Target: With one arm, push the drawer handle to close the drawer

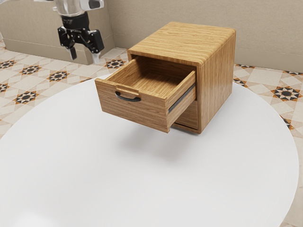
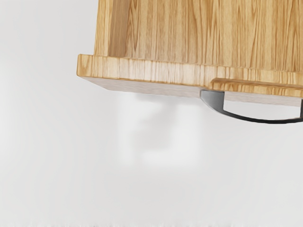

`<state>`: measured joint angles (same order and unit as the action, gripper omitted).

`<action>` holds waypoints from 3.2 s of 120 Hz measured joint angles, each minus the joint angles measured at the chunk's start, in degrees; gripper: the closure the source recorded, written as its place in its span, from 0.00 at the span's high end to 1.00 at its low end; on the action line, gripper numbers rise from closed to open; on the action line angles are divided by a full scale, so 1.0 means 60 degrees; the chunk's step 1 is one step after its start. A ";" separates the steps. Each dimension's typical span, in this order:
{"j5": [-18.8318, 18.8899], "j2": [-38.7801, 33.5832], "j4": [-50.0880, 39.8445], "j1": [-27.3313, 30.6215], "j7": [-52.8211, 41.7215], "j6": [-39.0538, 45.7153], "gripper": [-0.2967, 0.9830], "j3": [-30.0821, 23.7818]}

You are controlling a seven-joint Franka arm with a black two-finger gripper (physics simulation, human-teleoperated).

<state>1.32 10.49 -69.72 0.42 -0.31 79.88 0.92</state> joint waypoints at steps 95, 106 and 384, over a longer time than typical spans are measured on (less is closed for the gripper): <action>-0.0144 -0.5516 -0.5851 0.0988 0.0262 0.0116 0.77 -0.1264; -0.0230 -0.6943 -0.7754 0.1650 0.0397 0.0831 0.77 -0.1918; 0.1816 0.1557 -0.1688 0.0617 0.1971 0.3757 0.15 -0.2567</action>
<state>12.22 19.83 -79.84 4.12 11.52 102.42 -14.48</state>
